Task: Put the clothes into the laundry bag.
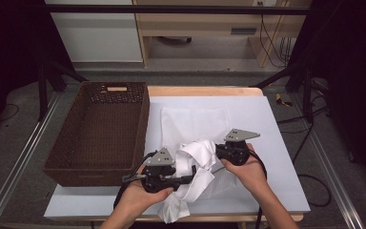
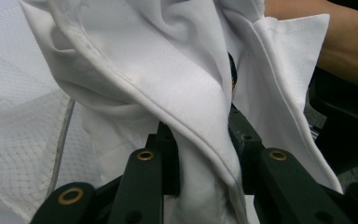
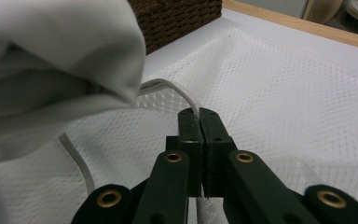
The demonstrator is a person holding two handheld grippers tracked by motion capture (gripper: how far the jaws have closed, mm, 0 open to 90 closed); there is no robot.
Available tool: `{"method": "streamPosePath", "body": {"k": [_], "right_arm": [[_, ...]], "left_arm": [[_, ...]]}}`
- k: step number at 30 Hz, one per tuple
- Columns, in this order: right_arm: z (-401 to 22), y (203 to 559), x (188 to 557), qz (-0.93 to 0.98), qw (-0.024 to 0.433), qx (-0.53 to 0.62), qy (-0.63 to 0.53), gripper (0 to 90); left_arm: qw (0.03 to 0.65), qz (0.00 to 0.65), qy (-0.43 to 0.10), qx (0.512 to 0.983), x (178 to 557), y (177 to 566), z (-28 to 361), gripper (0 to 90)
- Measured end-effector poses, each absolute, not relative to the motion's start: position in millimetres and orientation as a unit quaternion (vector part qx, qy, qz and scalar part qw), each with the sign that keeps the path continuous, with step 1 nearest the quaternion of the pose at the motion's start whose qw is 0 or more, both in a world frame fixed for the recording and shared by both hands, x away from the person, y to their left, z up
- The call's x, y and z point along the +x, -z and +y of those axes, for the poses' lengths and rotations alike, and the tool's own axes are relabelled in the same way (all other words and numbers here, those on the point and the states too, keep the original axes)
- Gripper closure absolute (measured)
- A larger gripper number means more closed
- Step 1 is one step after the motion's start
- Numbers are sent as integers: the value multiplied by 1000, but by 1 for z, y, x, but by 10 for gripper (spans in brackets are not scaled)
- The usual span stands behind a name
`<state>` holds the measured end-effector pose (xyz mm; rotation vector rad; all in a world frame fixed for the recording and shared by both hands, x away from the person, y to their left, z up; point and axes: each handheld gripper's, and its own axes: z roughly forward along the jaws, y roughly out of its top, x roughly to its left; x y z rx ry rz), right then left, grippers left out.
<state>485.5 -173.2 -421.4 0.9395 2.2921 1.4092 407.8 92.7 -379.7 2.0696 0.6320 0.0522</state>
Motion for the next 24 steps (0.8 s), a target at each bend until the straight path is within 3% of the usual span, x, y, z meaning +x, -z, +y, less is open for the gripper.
{"method": "streamPosePath", "body": {"k": [11, 24], "right_arm": [[-172, 416, 489, 795, 147, 321, -493, 890], [-168, 399, 488, 805, 157, 302, -486, 889]], "left_arm": [[442, 235, -14, 866, 406, 388, 80, 701], [368, 247, -25, 896, 425, 417, 74, 699]]}}
